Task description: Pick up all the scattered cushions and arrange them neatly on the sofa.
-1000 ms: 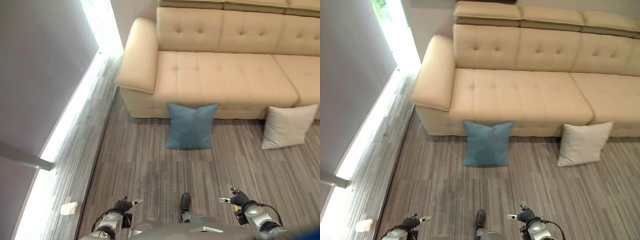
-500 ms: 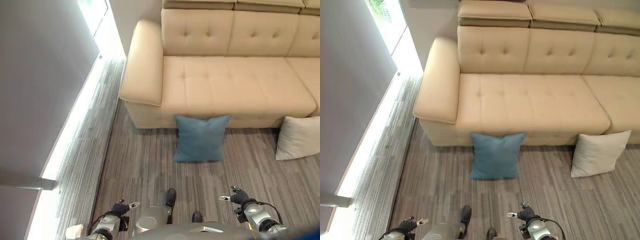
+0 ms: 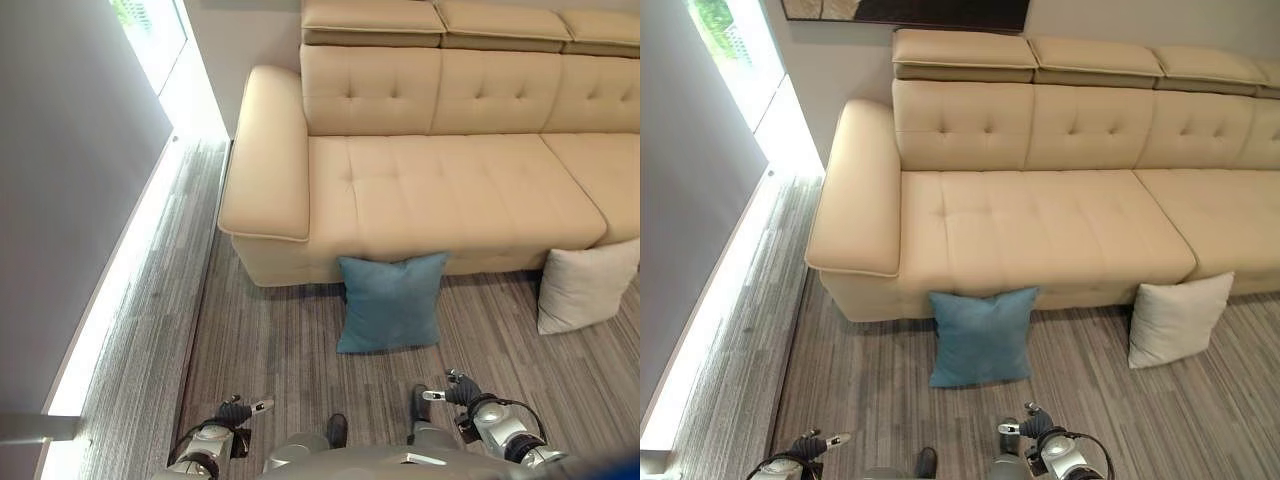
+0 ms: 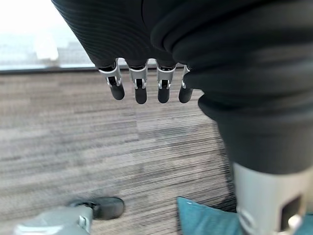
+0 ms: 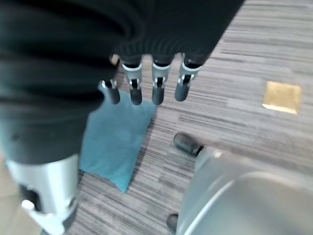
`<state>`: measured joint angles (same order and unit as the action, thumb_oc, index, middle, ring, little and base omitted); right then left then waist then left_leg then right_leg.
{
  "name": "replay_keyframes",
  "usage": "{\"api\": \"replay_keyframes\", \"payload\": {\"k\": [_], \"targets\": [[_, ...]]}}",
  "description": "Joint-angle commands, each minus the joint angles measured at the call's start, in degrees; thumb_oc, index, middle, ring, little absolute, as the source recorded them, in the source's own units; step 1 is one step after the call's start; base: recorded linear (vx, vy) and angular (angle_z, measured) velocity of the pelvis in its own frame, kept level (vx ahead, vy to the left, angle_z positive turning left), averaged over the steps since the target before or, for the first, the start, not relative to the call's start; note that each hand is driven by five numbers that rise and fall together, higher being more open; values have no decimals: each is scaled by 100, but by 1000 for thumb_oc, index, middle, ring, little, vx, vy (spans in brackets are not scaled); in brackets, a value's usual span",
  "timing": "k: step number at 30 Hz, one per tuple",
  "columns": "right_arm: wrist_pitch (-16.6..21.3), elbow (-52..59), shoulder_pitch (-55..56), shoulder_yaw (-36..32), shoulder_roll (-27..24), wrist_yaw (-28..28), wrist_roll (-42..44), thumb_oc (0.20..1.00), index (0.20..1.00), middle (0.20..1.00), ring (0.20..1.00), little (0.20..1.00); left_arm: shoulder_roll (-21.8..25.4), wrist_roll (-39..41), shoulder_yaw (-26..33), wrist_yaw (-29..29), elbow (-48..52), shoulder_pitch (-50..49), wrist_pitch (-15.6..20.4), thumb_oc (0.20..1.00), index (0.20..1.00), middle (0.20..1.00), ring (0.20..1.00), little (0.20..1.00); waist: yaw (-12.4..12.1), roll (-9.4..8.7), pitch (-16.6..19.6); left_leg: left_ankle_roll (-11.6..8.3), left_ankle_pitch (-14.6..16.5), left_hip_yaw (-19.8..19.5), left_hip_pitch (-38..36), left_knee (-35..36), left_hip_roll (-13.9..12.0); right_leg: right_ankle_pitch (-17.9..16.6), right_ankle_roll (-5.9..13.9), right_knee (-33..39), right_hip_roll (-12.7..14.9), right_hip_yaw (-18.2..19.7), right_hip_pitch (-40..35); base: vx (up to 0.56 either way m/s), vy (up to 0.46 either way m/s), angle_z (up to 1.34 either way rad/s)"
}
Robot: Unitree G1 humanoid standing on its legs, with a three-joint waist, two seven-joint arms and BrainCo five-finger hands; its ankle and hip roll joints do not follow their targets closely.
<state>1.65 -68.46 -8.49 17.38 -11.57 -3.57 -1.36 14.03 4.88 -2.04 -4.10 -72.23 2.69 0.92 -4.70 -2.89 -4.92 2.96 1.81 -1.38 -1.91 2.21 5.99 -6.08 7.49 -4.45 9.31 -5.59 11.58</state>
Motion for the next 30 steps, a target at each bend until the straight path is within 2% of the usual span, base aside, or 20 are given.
{"api": "replay_keyframes", "payload": {"k": [1, 3, 4, 7, 8, 9, 10, 12, 13, 15, 18, 20, 23, 25, 27, 30], "targets": [[151, 182, -198, -122, -398, -91, 41, 1000, 1000, 1000, 1000, 1000, -62, -132, -60, 15, 16, 298, 119, 1000, 1000, 1000, 1000, 1000, -116, 48, -175, -451, -134, -931, -28, 40, -872, -244, -384, 195, -382, 37, -223, 157, -315, 17], [160, 190, -165, -175, -427, -101, 79, 1000, 1000, 1000, 1000, 1000, -77, -118, -81, 25, 47, 321, 117, 1000, 1000, 1000, 1000, 1000, -69, 28, -185, -494, -161, -980, 105, -89, -917, -191, -434, 208, -425, 2, -253, 52, -192, 73], [159, 177, -135, -300, -483, -161, 148, 1000, 1000, 1000, 1000, 1000, -122, -57, -121, 41, 121, 443, 114, 1000, 1000, 1000, 1000, 1000, -19, -33, -277, -572, -238, -966, 476, -520, -920, -143, -490, 236, -434, -61, -281, -10, -191, 85], [171, 87, -17, -453, -583, -206, 220, 1000, 1000, 1000, 1000, 1000, -201, -32, -195, 35, 259, 514, 122, 1000, 1000, 1000, 1000, 1000, 136, -122, -332, -550, -144, -451, 780, -927, -984, -101, -559, 375, -384, -233, -383, 31, -179, 81], [174, 17, 39, -501, -577, -198, 245, 1000, 1000, 1000, 1000, 1000, -228, -31, -203, 45, 263, 493, 132, 1000, 1000, 1000, 1000, 1000, 164, -139, -334, -491, -34, -309, 813, -916, -852, -100, -577, 477, -406, -260, -488, 89, -93, 92], [175, 16, 39, -501, -577, -198, 245, 1000, 1000, 1000, 1000, 1000, -228, -31, -204, 45, 263, 492, 132, 1000, 1000, 1000, 1000, 1000, 162, -138, -339, -489, -31, -307, 806, -917, -852, -100, -576, 480, -406, -258, -495, 155, -64, 48], [181, -56, 72, -517, -545, -188, 239, 1000, 1000, 1000, 1000, 1000, -246, -82, -190, 31, 179, 460, 120, 1000, 1000, 1000, 1000, 1000, 170, -115, -285, -370, 144, -290, 796, -612, -527, -99, -574, 543, -464, -248, -561, 129, 5, 21], [169, -43, 132, -536, -561, -172, 232, 1000, 1000, 1000, 1000, 1000, -253, -116, -219, 33, 182, 433, 98, 1000, 1000, 1000, 1000, 1000, 189, -32, -253, -350, 38, 39, 877, -344, -334, -64, -555, 597, -521, -285, -658, 150, 71, 11], [159, -18, 136, -533, -552, -156, 232, 1000, 1000, 1000, 1000, 1000, -254, -94, -206, 57, 216, 398, 90, 1000, 1000, 1000, 1000, 1000, 112, 23, -239, -325, 10, 145, 952, -282, -239, 0, -557, 577, -615, -222, -710, 137, 128, 2], [162, -1, 94, -431, -446, -139, 178, 1000, 1000, 1000, 1000, 1000, -223, -64, -121, 63, 87, 347, 68, 1000, 1000, 1000, 1000, 1000, 33, 37, -210, -255, 8, -127, 876, -302, -155, 45, -540, 437, -635, -152, -734, 133, 149, -30], [150, -13, 46, -339, -367, -81, 141, 1000, 1000, 1000, 1000, 1000, -192, -114, -112, 65, 10, 349, 50, 1000, 1000, 1000, 1000, 1000, -74, 34, -167, -168, 4, -163, 662, -230, -160, 35, -515, 239, -570, -43, -809, 202, 306, -49], [151, -14, -38, -281, -258, -45, 113, 1000, 1000, 1000, 1000, 1000, -118, -122, -48, 91, 54, 329, 26, 1000, 1000, 1000, 1000, 1000, -207, 53, -210, -112, -51, -157, 553, -274, -243, 5, -422, -372, -485, -152, -701, 70, 156, -34], [159, -11, -91, -215, -209, -27, 79, 1000, 1000, 1000, 1000, 1000, -61, -145, 2, 72, -54, 294, 24, 1000, 1000, 1000, 1000, 1000, -213, 88, -176, -91, -126, -296, 370, -239, -273, -93, -389, -662, -504, -144, -526, 85, 89, -18], [168, -7, -90, -190, -215, -32, 68, 1000, 1000, 1000, 1000, 1000, -46, -160, 21, 71, -85, 250, 32, 1000, 1000, 1000, 1000, 1000, -210, 80, -147, -87, -135, -346, 265, -178, -286, -66, -418, -414, -532, -155, -512, 146, 5, -4], [140, 45, -134, -135, -240, -9, 42, 1000, 1000, 1000, 1000, 1000, -40, -184, 17, 72, -142, 208, 39, 1000, 1000, 1000, 1000, 1000, -159, 89, -176, -76, -73, -449, 49, -88, -299, -203, -394, -4, -550, -102, -325, 172, -45, -9], [119, 118, -173, -87, -269, 0, 26, 1000, 1000, 1000, 1000, 1000, -36, -159, -11, 55, -147, 215, 58, 1000, 1000, 1000, 1000, 1000, -70, 99, -213, -83, -44, -554, -101, 18, -314, -349, -358, 146, -542, -4, -76, 115, -64, 3]]}}
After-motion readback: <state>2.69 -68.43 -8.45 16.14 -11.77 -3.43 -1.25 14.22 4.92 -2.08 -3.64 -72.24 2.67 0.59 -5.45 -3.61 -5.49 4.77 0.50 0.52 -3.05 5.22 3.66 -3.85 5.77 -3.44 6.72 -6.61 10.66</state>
